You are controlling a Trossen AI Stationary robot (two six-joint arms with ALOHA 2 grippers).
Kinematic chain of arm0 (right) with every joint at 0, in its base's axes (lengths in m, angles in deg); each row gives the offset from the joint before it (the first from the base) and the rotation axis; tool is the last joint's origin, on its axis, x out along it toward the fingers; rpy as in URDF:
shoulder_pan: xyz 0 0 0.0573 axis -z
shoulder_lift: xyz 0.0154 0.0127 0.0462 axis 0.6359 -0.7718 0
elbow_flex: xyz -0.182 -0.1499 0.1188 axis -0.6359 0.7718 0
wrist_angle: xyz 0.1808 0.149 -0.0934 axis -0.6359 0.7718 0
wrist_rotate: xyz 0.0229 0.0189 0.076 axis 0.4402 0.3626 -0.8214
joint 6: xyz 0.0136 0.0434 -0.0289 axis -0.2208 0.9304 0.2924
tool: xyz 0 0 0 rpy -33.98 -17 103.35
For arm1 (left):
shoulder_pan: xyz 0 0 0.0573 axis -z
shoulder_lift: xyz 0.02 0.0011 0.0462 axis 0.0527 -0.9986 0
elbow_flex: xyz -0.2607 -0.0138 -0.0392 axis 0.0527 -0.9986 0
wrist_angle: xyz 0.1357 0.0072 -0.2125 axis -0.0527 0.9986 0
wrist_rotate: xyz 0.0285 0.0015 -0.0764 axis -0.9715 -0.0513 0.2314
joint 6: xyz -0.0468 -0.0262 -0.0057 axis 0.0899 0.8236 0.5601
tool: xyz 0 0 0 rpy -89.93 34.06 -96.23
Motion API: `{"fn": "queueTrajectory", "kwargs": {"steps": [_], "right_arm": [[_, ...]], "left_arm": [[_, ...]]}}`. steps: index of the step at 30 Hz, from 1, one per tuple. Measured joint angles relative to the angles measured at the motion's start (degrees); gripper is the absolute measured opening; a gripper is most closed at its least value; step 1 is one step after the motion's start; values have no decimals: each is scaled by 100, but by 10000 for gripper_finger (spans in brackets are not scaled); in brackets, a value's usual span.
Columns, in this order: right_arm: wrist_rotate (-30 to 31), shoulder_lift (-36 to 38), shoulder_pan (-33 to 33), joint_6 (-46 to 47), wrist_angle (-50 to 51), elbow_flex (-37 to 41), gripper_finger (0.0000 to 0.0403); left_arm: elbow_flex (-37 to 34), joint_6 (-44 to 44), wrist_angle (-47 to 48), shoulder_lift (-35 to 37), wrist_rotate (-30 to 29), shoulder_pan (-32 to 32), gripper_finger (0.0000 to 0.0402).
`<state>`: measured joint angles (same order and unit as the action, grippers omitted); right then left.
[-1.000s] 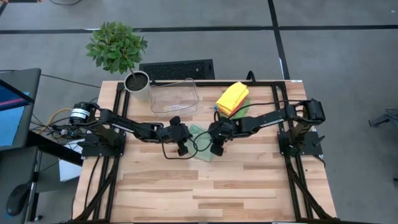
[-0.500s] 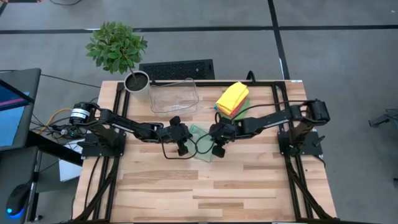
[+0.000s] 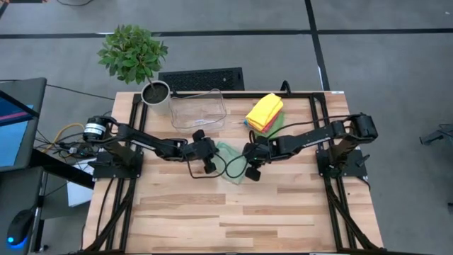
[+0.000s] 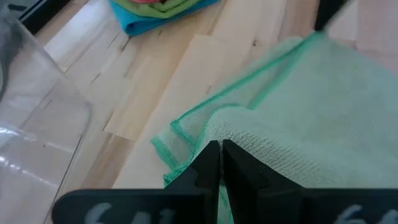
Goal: Fold microfiber towels
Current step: Fold the light green microfiber cloth
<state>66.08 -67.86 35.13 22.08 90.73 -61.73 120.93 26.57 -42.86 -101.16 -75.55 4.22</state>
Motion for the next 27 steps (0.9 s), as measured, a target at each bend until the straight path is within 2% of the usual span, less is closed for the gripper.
{"fn": "queueTrajectory", "kwargs": {"steps": [6,10,14,19,22,27], "right_arm": [[53,-75,-93,107,-72,90,15],[71,-67,-91,109,-50,83,26],[72,-67,-89,109,-52,80,16],[73,-67,-108,164,-6,80,13],[71,-67,-130,172,158,80,22],[100,-67,-126,266,279,80,25]], "left_arm": [[-1,-242,-177,-229,121,-92,25],[0,-374,-224,-225,285,-106,70],[0,-403,-260,-225,401,-125,130],[0,-435,-235,-225,-341,-137,191],[0,-513,-293,-225,-448,-129,206],[0,-515,-291,-225,-461,-127,205]]}}
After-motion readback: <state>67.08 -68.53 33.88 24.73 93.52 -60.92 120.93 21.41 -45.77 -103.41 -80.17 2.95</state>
